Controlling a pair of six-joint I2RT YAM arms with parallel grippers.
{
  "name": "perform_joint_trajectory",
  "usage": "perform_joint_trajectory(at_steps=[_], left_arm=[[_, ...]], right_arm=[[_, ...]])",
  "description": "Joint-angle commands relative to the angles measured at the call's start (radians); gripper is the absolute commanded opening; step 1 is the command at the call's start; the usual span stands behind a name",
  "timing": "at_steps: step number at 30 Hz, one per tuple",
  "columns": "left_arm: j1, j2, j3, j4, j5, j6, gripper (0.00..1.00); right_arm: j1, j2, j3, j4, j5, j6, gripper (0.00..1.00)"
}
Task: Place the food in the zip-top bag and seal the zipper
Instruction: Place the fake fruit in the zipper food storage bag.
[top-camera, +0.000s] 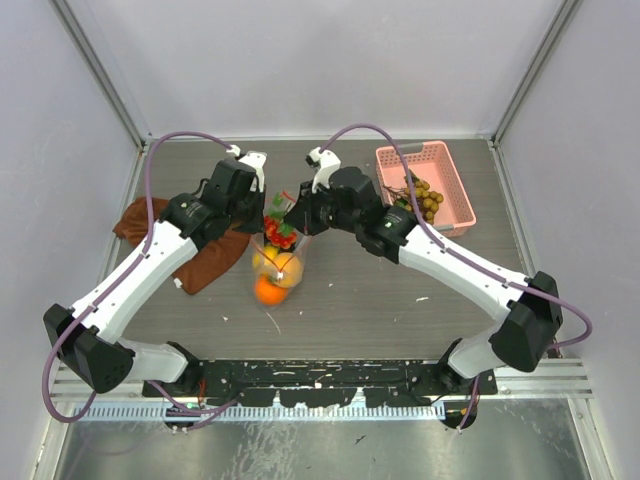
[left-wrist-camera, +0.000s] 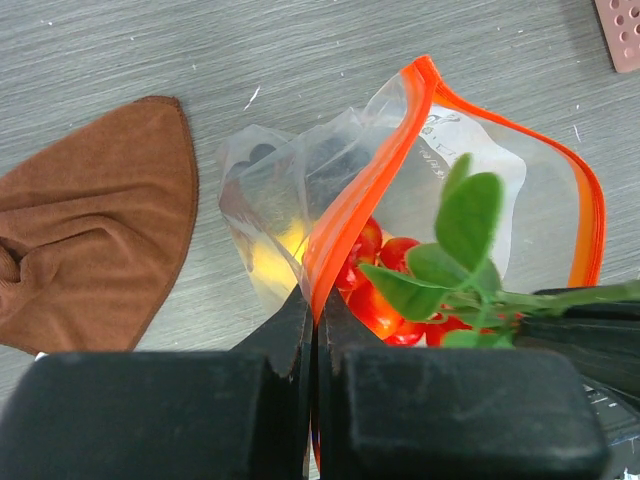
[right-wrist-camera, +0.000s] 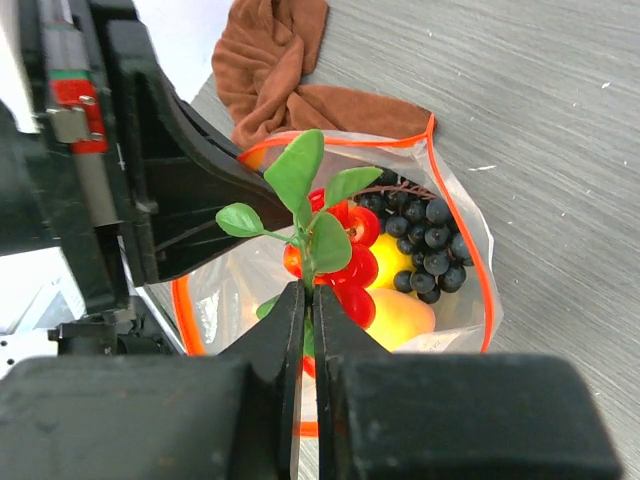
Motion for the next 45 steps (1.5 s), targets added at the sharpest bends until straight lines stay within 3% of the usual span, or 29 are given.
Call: perform_joint_trajectory(at_steps=[1, 11, 20, 25, 34, 45], left_arm=[[0.007, -0.022, 0.005, 0.049, 0.011, -0.005, 0.00], [0.008, -0.022, 0.004, 0.049, 0.015, -0.005, 0.00], [0.007, -0.025, 0.004, 0.049, 0.015, -0.005, 0.00], [0.007, -0.026, 0.004, 0.047, 0.010, -0.005, 0.00], [0.007, -0.023, 0.006, 0.045, 0.006, -0.006, 0.00], [0.007, -0.023, 0.006, 0.043, 0.000, -0.006, 0.00]], right_arm=[[0.013, 0.018, 0.002, 0.067, 0.008, 0.022, 0.00], [0.019, 0.104, 0.001, 0.111, -0.031, 0.038, 0.07], [0.019, 0.091, 0.031, 0.047, 0.066, -0.016, 0.39], [0.019, 0.040, 0.064, -0.016, 0.091, -0.070, 0.48], [0.017, -0.022, 0.141, -0.198, 0.130, -0.125, 0.52], [0.015, 0.022, 0.181, -0.383, 0.237, -0.079, 0.51]])
